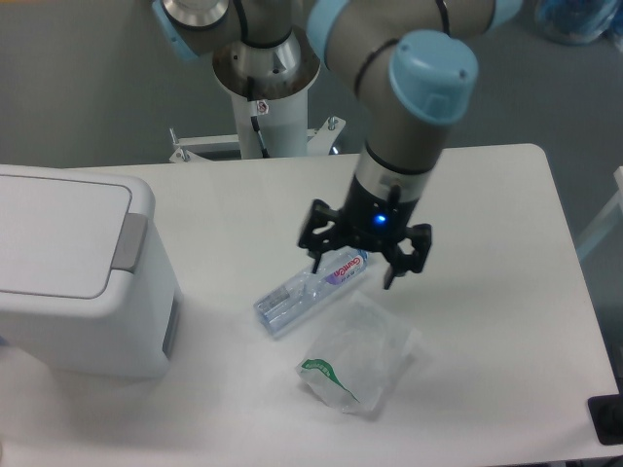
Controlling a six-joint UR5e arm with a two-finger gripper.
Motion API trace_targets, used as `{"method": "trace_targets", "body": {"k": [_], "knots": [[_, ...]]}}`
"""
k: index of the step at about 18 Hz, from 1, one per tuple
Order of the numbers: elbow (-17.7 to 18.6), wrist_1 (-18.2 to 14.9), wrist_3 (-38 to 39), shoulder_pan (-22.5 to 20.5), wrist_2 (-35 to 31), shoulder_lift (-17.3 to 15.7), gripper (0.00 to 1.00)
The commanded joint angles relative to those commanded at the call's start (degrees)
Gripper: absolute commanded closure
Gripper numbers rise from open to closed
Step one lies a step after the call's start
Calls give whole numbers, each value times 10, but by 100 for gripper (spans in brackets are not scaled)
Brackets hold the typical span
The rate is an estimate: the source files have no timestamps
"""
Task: Open the trash can
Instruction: 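Move the gripper over the bottle toward the trash can lid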
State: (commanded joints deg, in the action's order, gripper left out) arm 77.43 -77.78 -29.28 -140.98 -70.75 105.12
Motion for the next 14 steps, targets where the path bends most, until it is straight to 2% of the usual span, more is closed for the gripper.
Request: {"method": "trace_targets", "body": {"k": [5, 9, 14], "knots": [[-6, 0, 86, 37, 7, -11, 0], [1, 1, 99, 77, 18, -15, 0], [0, 1, 145, 90, 42, -25, 0]]}}
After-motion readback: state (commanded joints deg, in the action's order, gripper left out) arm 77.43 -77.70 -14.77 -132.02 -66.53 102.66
